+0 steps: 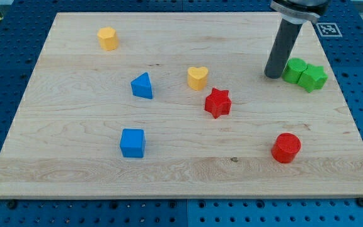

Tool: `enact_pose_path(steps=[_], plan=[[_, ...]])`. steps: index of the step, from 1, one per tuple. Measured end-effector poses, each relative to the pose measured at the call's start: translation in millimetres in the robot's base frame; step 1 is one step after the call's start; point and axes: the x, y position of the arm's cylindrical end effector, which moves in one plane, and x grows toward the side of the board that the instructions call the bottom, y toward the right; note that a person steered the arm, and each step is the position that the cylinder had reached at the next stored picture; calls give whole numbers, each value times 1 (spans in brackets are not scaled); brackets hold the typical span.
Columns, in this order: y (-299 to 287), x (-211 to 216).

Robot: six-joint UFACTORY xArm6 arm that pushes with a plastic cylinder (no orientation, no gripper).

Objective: Move the red star below the green star

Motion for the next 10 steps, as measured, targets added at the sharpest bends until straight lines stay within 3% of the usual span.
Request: enact_pose_path(steps=[2,4,6,7,10], plan=[[-31,14],[-36,81],[-110,122],[-150,103],[-104,81]])
